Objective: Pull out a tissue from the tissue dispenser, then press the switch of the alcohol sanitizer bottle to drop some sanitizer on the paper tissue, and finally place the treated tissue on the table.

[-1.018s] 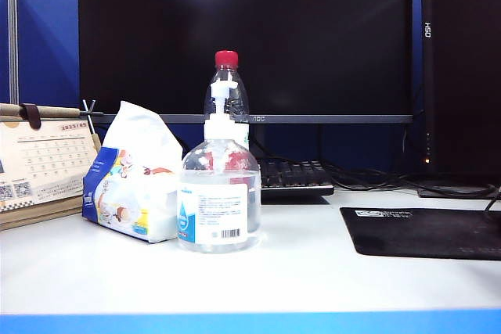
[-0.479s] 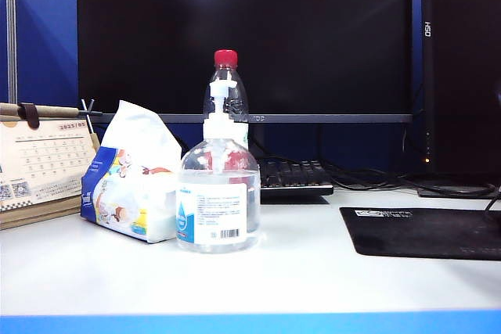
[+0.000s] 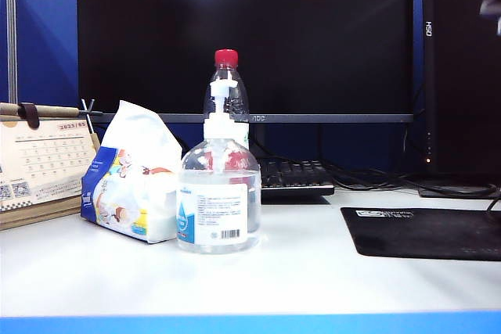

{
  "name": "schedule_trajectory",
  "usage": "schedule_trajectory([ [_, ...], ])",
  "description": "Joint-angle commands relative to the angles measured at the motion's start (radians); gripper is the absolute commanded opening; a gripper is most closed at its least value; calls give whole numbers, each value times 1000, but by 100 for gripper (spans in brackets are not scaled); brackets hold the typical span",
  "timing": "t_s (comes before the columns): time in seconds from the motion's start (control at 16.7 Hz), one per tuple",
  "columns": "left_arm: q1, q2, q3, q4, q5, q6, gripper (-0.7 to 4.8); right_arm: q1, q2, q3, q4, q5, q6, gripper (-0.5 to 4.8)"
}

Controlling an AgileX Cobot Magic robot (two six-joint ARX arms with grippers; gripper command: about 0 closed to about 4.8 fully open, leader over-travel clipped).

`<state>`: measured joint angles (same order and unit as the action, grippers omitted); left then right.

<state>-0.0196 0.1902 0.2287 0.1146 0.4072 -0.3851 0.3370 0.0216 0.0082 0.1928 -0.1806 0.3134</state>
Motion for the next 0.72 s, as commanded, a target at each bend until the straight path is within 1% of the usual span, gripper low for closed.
schedule_trajectory([
  [0.06, 2, 272, 86, 99, 91, 38, 84, 2, 42, 64, 68, -3, 0, 179],
  [0.12, 2, 377, 105, 172, 130, 37, 84, 2, 76, 102, 74, -1, -1, 181],
  [0.18, 2, 469, 118, 244, 149, 35, 84, 2, 120, 143, 76, 1, -12, 181],
  [0.24, 1, 574, 122, 342, 154, 16, 84, 2, 218, 208, 82, -2, -33, 182],
  [0.3, 0, 638, 122, 406, 155, -16, 85, 2, 296, 242, 100, -14, -33, 201],
  [0.36, -9, 679, 122, 443, 155, -20, 89, 2, 393, 278, 130, -54, -33, 215],
  [0.42, -29, 718, 122, 482, 151, -17, 90, 3, 500, 312, 177, -102, -33, 215],
  [0.48, -61, 752, 130, 502, 129, -14, 96, 3, 634, 345, 290, -159, -33, 215],
  [0.54, -92, 783, 148, 500, 102, -6, 138, 3, 719, 363, 381, -189, -32, 216],
  [0.6, -119, 822, 172, 499, 76, 9, 162, 3, 788, 383, 439, -189, -32, 216],
  [0.72, -151, 911, 230, 500, 41, 20, 162, 3, 866, 413, 464, -191, -33, 216],
])
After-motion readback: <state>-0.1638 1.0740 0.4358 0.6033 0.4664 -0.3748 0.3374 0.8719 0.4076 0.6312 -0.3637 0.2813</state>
